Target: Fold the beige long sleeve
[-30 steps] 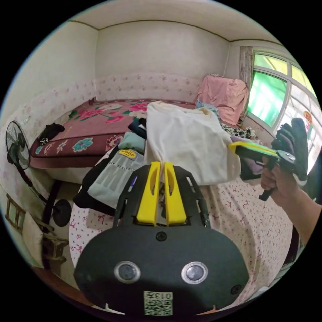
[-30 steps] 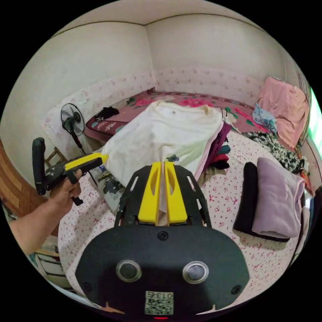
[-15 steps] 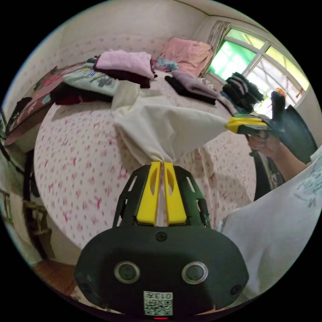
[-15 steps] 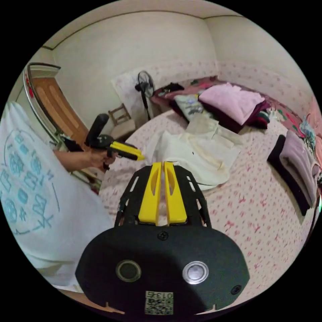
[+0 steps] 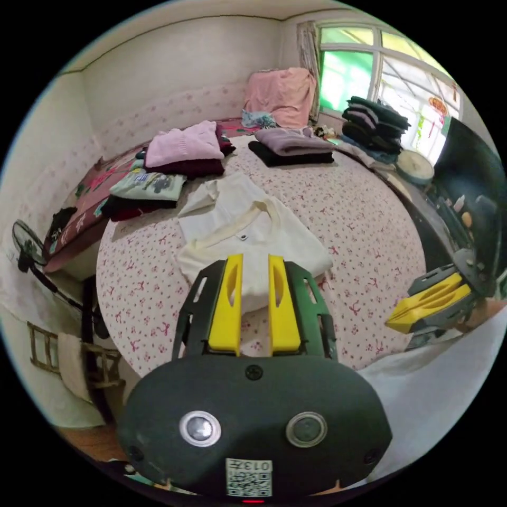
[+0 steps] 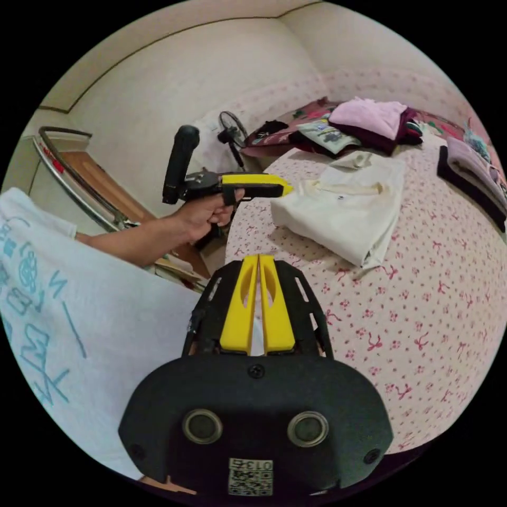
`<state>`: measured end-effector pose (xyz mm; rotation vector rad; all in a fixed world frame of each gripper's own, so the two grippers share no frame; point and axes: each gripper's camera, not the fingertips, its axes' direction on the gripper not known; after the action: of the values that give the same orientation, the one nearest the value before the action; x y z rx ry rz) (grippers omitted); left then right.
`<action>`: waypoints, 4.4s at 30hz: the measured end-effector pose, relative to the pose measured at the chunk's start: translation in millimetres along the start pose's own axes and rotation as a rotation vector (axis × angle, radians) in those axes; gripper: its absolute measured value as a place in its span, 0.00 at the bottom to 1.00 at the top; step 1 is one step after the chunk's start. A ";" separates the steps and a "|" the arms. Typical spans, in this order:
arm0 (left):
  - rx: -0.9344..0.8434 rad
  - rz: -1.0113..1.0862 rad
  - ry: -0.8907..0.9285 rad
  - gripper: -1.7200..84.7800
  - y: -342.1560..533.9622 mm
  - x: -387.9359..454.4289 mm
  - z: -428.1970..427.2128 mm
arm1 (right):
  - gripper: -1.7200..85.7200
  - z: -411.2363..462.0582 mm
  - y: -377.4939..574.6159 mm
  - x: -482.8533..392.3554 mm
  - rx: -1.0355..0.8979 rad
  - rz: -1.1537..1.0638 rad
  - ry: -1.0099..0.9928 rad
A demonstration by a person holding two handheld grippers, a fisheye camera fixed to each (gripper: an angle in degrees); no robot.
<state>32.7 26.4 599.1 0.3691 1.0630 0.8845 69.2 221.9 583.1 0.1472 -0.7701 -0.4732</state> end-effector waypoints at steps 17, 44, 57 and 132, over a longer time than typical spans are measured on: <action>-0.194 0.249 0.352 0.02 35.7 39.3 32.4 | 0.04 -22.4 39.1 24.5 0.067 0.175 0.271; -0.234 -0.190 0.210 0.04 91.4 -19.6 19.4 | 0.06 74.8 -68.7 -47.6 -0.045 -0.322 -0.171; 0.043 -0.743 -0.038 0.04 187.0 -98.3 -74.4 | 0.10 71.7 -44.9 82.5 -0.068 0.274 0.248; 0.354 0.125 0.070 0.02 -10.4 27.4 -163.0 | 0.03 -224.3 171.7 134.0 0.895 0.250 -0.226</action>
<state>-99.6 18.6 499.6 0.7104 1.2751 0.8233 370.3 302.5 559.1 0.8288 -1.1667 0.1252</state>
